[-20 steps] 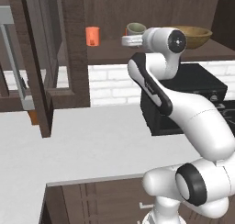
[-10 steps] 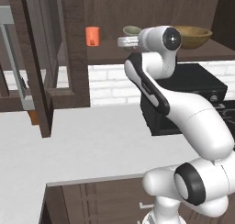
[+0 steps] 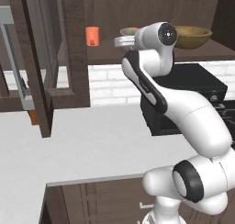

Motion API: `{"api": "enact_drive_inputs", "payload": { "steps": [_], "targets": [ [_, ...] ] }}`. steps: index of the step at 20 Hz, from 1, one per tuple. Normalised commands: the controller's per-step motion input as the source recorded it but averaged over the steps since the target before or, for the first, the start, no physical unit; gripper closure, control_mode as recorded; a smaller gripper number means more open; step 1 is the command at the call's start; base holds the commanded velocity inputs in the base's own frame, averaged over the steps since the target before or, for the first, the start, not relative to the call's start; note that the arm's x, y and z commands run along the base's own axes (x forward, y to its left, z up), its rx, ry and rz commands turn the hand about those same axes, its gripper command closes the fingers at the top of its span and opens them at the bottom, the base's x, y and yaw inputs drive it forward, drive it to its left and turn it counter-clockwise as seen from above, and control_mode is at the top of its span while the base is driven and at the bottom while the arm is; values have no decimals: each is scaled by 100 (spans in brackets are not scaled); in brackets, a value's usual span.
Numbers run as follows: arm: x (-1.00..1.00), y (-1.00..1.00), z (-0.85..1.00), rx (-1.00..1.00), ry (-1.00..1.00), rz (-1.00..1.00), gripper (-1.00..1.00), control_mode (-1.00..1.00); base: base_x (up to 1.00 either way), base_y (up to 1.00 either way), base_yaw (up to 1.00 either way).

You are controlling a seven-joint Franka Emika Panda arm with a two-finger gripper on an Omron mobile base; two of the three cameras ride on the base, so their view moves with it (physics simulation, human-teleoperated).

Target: Gather all objects into one cabinet and sort the glasses and bowls to opposite sides.

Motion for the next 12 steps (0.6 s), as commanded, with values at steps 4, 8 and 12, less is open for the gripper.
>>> {"api": "enact_drive_inputs", "payload": {
  "steps": [4, 8, 12],
  "targets": [
    [17, 9, -11, 0, 8, 0, 100, -100, 0, 0, 0],
    [19, 8, -14, 0, 8, 0, 100, -100, 0, 0, 0],
    [29, 8, -9, 0, 7, 0, 100, -100, 0, 0, 0]
  ]
}}
